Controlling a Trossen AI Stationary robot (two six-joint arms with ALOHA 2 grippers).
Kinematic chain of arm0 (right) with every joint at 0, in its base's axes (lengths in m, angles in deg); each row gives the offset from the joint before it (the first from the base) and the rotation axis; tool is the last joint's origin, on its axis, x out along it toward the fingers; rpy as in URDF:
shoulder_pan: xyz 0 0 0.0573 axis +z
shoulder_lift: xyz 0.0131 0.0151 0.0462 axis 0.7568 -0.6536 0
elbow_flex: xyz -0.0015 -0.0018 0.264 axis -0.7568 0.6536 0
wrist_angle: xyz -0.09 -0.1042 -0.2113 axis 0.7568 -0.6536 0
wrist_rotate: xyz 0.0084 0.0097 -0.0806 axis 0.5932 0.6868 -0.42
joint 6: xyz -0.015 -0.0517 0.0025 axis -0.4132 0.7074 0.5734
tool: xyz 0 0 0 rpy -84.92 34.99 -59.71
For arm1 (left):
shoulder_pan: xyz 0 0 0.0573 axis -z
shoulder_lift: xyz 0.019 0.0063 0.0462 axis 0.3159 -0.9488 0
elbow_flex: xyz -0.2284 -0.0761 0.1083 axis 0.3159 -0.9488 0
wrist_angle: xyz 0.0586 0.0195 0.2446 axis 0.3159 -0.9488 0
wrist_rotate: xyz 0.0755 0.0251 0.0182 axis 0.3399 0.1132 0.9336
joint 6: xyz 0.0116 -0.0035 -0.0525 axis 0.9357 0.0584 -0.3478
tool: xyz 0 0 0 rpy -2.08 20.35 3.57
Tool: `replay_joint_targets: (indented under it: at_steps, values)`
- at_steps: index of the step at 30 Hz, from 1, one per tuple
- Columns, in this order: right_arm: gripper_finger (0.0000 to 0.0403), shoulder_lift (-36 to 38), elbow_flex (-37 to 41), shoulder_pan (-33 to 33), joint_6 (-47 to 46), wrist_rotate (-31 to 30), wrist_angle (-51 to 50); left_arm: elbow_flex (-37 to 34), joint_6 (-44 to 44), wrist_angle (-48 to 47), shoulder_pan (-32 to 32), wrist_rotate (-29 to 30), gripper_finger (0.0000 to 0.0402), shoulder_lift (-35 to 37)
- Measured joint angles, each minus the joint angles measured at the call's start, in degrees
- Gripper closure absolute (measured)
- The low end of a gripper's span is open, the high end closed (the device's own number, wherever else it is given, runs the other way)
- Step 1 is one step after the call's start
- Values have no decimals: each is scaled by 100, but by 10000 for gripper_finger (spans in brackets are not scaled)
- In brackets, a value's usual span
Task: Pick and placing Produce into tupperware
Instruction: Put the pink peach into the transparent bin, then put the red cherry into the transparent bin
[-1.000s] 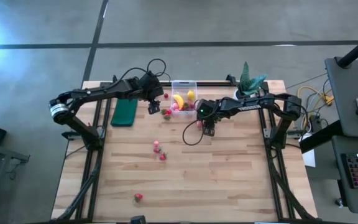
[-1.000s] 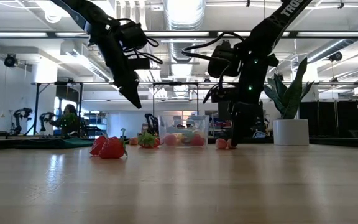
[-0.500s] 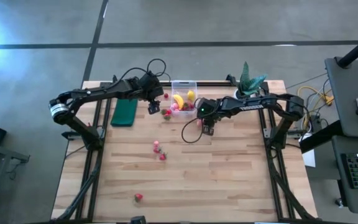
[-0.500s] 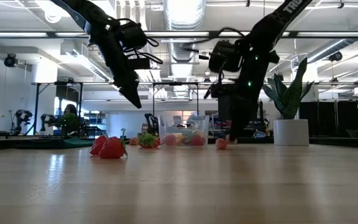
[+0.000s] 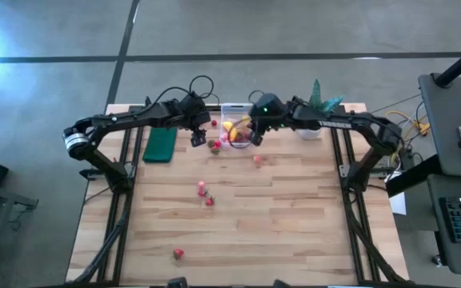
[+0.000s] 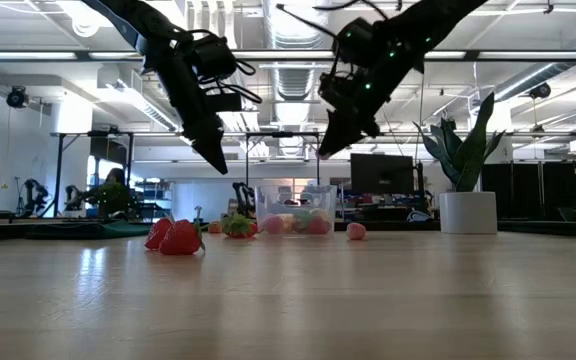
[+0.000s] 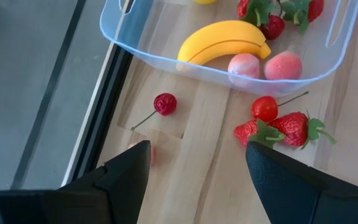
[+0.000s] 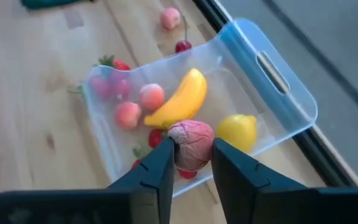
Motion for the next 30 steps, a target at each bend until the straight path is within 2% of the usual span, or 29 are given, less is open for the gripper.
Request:
replay_joint_targets:
  at_steps: [4, 9, 14, 19, 21, 26, 30]
  values:
    - [276, -458, -506, -99, -36, 253, -254, -4, -163, -17, -2, 57, 152, -1]
    - [228, -906, -1155, -97, -25, 260, -631, -4, -158, -17, -2, 139, 152, 0]
    - [193, -943, -1572, -112, 122, -138, -1276, -7, -158, 24, -2, 139, 152, 0]
    - [174, -621, -1538, -157, 250, -430, -1736, -18, -95, 328, -3, 138, 152, -86]
    - [169, -459, -1491, -169, 255, -380, -1912, -26, 232, 363, -29, 98, 153, -168]
    - [166, -6, -1130, -187, -64, -249, -2339, -33, 1095, 434, -156, -876, 153, -436]
    - [166, 543, -526, -185, -448, -250, -2360, 47, 1152, 396, -253, -1004, 153, -701]
